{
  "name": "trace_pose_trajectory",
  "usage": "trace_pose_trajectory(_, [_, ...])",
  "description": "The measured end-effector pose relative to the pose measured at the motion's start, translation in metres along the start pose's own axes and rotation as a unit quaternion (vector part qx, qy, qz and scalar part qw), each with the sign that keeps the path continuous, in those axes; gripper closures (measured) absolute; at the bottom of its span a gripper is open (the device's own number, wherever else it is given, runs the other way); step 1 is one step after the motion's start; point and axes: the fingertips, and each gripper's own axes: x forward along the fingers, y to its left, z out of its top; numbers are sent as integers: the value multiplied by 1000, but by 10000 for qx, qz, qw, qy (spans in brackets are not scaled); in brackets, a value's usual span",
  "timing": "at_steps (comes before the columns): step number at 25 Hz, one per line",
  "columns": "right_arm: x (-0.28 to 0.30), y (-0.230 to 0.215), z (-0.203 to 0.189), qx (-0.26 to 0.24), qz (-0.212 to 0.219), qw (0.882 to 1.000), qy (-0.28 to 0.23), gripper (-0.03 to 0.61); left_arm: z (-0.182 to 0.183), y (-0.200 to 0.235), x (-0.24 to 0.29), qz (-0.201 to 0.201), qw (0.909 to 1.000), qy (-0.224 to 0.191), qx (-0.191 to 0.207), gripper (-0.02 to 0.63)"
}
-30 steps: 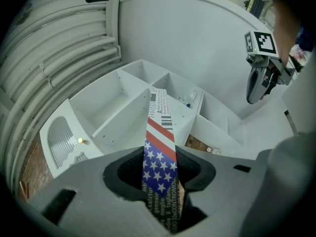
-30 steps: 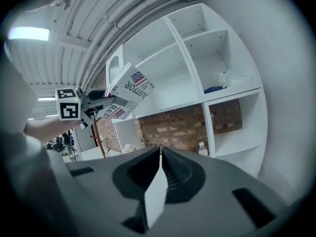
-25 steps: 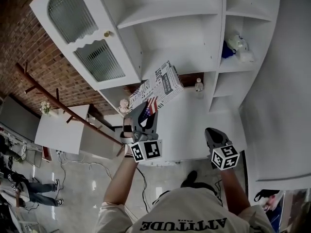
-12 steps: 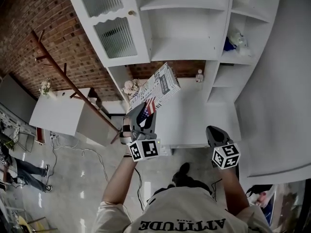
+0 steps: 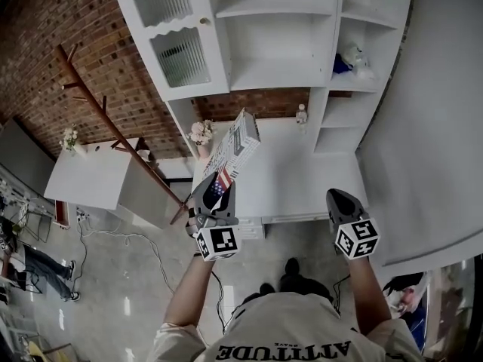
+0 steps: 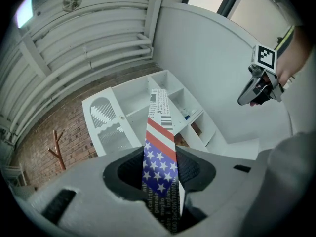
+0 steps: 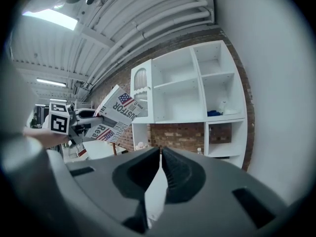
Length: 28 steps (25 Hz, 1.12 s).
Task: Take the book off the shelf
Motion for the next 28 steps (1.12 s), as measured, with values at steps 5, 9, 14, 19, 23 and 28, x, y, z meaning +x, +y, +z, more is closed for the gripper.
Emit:
trace_pose_trajectory(5, [-10, -10, 7, -84, -100, 9999, -71, 546, -10, -3, -10, 80, 9981, 47, -615, 439])
trace_pose_trajectory(9, [-11, -27, 14, -135, -135, 9997, -134, 546, -10, -6, -8, 158, 9958, 84, -897, 439])
trace_pose_trajectory(14, [-8, -49, 19, -233, -45, 9996, -163, 546, 0, -9, -6, 411, 9939, 57, -1020, 439])
trace_pose_trajectory(19, [-7, -72, 27, -276, 20, 9994, -223, 546, 7, -13, -7, 696, 9889, 46, -1310, 439])
trace_pose_trajectory(23, [-6, -91, 30, -268, 65, 9992, -294, 546, 11, -25, -8, 820, 9863, 94, -1431, 439])
trace_pose_trajectory(28, [-9, -108, 27, -150, 58, 9992, -372, 546, 8, -36, -14, 953, 9830, 191, -1557, 439])
